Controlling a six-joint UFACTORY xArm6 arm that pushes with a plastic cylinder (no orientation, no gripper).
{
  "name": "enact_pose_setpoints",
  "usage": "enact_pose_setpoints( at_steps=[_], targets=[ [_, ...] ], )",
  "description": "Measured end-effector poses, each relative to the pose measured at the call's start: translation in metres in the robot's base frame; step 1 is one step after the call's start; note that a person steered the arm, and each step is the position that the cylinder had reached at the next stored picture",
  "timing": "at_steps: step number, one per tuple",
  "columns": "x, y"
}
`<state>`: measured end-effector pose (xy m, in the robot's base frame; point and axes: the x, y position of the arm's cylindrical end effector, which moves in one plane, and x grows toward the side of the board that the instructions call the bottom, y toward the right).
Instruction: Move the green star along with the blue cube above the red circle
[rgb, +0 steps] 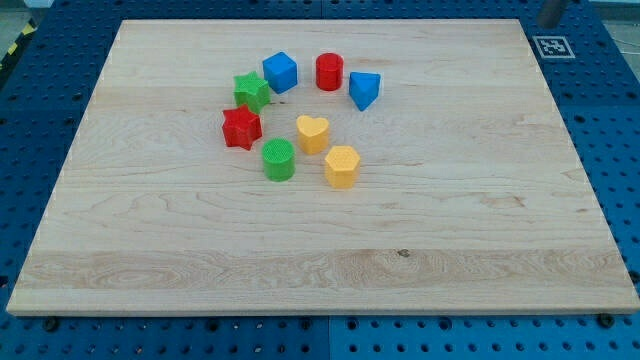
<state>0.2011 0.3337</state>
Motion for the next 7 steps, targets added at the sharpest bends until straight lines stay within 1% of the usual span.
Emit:
enact_pose_setpoints(
  at_steps=[2,3,4,5,6,7],
  targets=[
    [0.0,0.0],
    [-0.005,-0.022],
    [-0.005,-0.072],
    [-0.004,-0.15],
    [0.02,-0.228],
    [0.033,-0.27]
  ],
)
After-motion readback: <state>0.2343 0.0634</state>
